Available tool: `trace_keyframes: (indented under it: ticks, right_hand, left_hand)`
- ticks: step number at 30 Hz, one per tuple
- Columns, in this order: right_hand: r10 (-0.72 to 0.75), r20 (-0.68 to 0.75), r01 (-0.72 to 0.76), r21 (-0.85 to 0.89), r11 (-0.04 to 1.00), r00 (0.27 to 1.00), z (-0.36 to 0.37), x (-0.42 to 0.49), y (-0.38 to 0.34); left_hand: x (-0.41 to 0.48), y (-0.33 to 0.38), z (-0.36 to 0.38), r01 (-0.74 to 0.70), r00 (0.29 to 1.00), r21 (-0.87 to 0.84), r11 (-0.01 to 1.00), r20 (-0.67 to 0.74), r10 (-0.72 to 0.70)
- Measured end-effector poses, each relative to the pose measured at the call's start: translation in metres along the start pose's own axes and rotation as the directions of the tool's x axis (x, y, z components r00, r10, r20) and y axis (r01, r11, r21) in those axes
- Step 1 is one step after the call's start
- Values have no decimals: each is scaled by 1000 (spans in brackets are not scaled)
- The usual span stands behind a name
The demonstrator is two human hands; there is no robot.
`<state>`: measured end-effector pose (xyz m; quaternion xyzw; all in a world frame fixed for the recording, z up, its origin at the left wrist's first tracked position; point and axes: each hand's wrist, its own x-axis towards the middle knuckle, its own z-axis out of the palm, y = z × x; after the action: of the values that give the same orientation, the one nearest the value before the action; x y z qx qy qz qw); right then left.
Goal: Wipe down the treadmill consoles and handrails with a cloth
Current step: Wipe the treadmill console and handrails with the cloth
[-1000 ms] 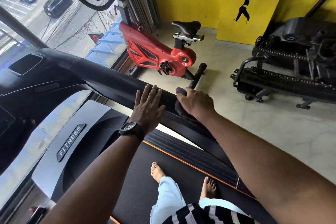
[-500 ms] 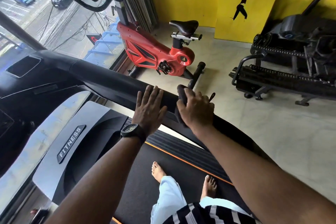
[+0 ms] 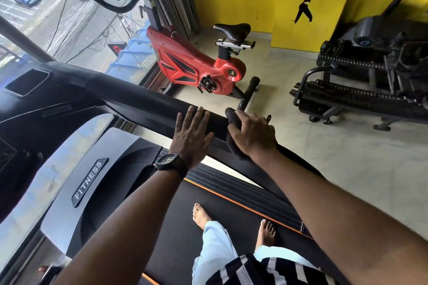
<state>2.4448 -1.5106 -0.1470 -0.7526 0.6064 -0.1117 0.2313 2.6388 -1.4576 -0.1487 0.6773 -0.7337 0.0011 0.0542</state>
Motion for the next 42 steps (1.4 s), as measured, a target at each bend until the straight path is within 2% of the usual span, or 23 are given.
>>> trace_keyframes:
  ticks: [2,3,4,6,8,9,12,13,15,17,18,20,22,23,25,27,30,33,36,37,40,42]
  right_hand:
    - [100,131,-111,78,991,986,-9,23,6]
    - [138,145,-154,101,983,980,-9,25,7]
    - [151,109,-161,90,983,983,-6,20,6]
    - [102,-91,-98,48,994,991,4,-2,2]
    - [0,-118,1,4,1000,993,8,-17,4]
    - [-5,-73,7,21,1000,997,4,-12,6]
    - [114,116,-126,101,987,987,-11,16,15]
    - [148,124,-162,108,981,981,-10,17,15]
    - [173,29,-174,84,981,985,-1,5,10]
    - [108,-97,-104,43,994,989,4,-16,7]
    - [66,-92,-64,24,998,994,4,-18,9]
    - [76,4,-76,45,996,997,-4,0,18]
    - [166,124,-178,94,980,978,-10,18,25]
    - [207,129,-221,105,970,970,-9,20,25]
    - [245,37,-248,97,964,969,-1,7,18]
    - [211,-100,-205,60,977,972,5,-12,12]
    - [157,-56,-157,-4,988,986,0,-4,14]
    - [174,8,-174,25,984,985,-3,8,13]
    - [149,-124,-148,15,989,981,5,-13,7]
    - [137,-120,-136,15,991,983,5,-16,8]
    - [190,82,-196,61,979,978,-5,13,18]
    - [259,149,-275,94,957,954,-9,27,19]
  left_hand:
    - [1,1,-1,7,1000,-4,1000,5,-7]
    - [1,2,-2,9,1000,-5,1000,9,-9]
    - [1,3,-2,4,1000,-6,1000,13,-4]
    - [1,4,-1,-10,1000,-3,1000,21,10]
    - [1,4,0,-8,1000,9,1000,30,7]
    - [1,4,0,-6,999,11,1000,34,6]
    - [1,5,-1,-5,1000,9,1000,26,5]
    - [2,6,-1,-6,1000,3,1000,25,5]
    - [1,7,-1,-12,1000,3,1000,27,12]
    - [1,7,0,-21,1000,5,1000,23,21]
    - [1,7,0,-23,1000,3,1000,18,23]
    - [1,7,2,-22,1000,6,1000,6,22]
    - [1,7,3,-23,1000,10,1000,6,23]
    - [1,7,3,-22,1000,7,1000,6,22]
    - [2,7,2,-16,1000,1,1000,12,16]
    - [2,8,3,-15,1000,12,1000,17,15]
    - [2,8,5,-14,1000,16,1000,5,14]
    - [2,8,8,-23,999,0,1000,-28,23]
    - [3,7,9,-33,999,-4,999,-34,33]
    - [4,6,9,-35,999,-1,999,-35,35]
    - [5,8,7,-42,999,9,999,-26,43]
    - [5,8,6,-40,999,10,999,-12,40]
